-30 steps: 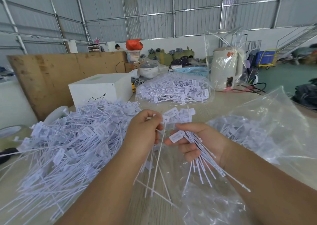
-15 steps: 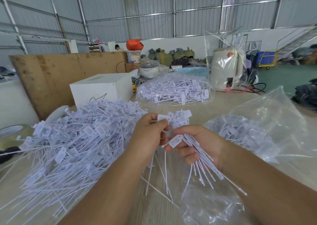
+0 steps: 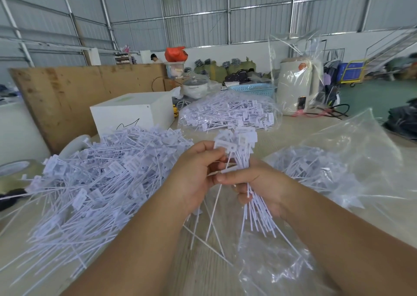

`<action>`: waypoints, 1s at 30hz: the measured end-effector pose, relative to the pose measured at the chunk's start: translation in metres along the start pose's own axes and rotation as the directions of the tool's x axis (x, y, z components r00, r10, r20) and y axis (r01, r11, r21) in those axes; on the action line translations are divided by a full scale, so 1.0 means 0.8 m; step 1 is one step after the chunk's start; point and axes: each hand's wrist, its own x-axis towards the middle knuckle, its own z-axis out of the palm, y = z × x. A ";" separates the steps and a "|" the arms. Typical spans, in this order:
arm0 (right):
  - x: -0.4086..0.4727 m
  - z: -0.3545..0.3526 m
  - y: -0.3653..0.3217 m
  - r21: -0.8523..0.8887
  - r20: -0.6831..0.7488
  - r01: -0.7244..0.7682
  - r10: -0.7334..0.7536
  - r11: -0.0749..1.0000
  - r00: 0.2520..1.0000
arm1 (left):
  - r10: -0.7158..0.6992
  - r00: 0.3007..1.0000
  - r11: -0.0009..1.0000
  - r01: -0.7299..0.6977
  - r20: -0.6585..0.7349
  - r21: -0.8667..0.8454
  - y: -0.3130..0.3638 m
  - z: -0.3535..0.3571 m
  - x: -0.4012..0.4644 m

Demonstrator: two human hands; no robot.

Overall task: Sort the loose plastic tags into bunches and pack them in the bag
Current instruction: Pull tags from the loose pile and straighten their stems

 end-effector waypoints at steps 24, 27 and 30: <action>0.000 0.009 -0.009 0.209 -0.015 0.238 -0.240 0.948 0.971 | 0.387 0.919 0.897 -0.395 0.077 0.199 0.019 0.009 -0.016; -0.001 0.012 -0.012 0.144 0.020 0.320 -0.326 0.936 0.945 | 0.518 0.854 0.814 -0.508 0.042 0.282 0.033 0.005 -0.021; -0.003 0.021 -0.011 0.023 0.088 0.351 -0.351 0.936 0.932 | 0.630 0.776 0.734 -0.602 0.015 0.315 0.047 0.001 -0.028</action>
